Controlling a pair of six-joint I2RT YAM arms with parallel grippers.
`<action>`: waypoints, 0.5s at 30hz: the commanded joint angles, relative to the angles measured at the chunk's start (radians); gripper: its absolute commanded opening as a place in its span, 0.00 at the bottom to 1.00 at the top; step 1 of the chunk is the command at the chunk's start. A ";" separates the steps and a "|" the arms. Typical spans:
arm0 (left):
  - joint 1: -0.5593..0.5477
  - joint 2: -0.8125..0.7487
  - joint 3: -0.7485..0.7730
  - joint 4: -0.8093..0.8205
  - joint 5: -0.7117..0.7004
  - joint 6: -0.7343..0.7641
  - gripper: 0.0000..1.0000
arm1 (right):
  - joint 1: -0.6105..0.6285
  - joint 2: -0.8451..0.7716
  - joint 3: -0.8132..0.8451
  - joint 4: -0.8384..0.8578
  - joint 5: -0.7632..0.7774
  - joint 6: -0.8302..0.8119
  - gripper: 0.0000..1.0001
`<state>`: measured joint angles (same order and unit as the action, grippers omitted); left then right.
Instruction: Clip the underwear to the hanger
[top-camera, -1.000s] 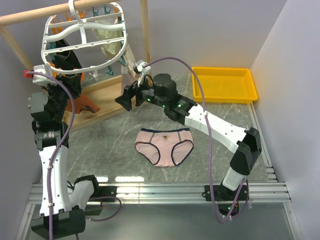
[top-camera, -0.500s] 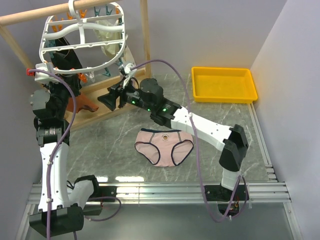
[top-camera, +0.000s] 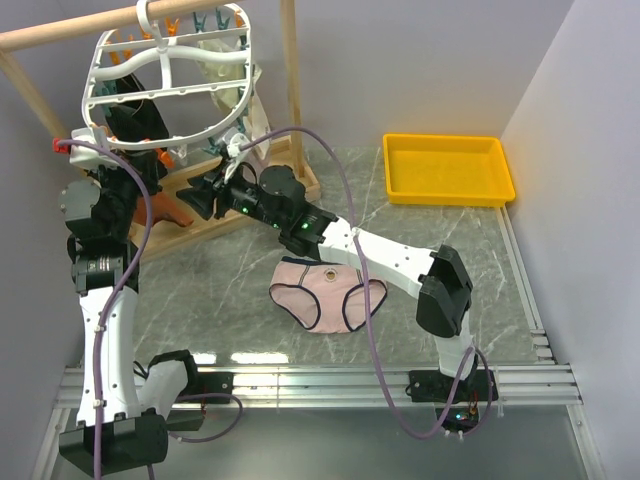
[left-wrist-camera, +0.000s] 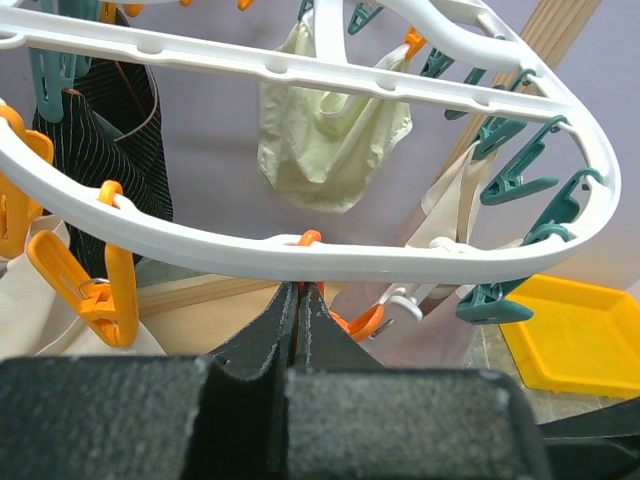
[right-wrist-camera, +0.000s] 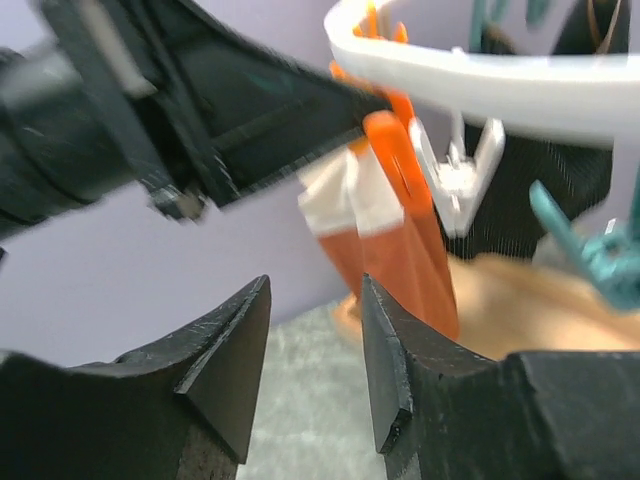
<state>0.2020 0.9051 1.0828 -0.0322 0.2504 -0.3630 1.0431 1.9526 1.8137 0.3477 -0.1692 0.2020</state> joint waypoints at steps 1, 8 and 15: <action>-0.004 -0.032 0.025 -0.034 0.027 -0.016 0.00 | 0.027 -0.024 -0.020 0.195 0.025 -0.093 0.49; -0.003 -0.060 0.032 -0.087 0.035 -0.019 0.00 | 0.034 0.008 -0.088 0.387 0.074 -0.193 0.50; -0.003 -0.057 0.046 -0.118 0.059 -0.040 0.01 | 0.037 0.054 -0.044 0.445 0.117 -0.263 0.50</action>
<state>0.2020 0.8654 1.1007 -0.0734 0.2680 -0.3820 1.0767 1.9930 1.7222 0.6914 -0.0948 -0.0120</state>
